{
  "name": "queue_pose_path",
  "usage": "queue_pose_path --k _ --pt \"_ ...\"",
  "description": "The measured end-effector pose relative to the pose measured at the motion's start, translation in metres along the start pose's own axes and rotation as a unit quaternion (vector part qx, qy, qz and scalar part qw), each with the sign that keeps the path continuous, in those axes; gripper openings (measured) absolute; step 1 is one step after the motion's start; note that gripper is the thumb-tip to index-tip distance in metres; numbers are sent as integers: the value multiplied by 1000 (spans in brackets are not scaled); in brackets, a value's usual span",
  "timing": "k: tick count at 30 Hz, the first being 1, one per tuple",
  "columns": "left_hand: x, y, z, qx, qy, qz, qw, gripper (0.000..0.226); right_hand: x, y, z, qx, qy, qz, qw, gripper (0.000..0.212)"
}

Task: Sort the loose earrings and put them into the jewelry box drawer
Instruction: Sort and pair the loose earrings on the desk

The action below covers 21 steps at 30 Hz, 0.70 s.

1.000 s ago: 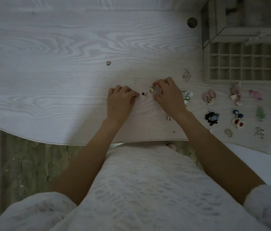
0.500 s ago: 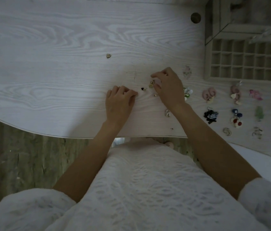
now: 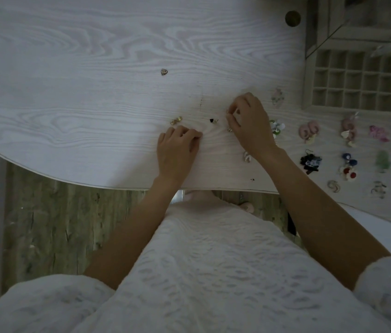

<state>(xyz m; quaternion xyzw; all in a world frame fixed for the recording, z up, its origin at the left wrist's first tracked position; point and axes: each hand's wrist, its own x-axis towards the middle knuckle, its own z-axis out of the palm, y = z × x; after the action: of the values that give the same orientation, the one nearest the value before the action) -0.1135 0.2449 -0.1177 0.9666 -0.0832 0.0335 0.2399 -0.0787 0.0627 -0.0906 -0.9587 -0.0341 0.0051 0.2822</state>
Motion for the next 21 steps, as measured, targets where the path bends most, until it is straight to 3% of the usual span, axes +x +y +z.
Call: queue_pose_path --k 4,9,16,21 --pt "-1 3 1 -9 -5 -21 1000 8 -5 1 -8 77 -8 59 995 4" --pt "-3 9 -3 -32 -6 -42 999 7 -24 6 -25 74 -8 85 994 5" --pt "-34 51 7 -91 -52 101 989 10 -104 28 -61 65 81 179 978 6" --pt "-53 68 30 -94 -71 119 986 9 -143 31 -57 79 23 203 976 6"
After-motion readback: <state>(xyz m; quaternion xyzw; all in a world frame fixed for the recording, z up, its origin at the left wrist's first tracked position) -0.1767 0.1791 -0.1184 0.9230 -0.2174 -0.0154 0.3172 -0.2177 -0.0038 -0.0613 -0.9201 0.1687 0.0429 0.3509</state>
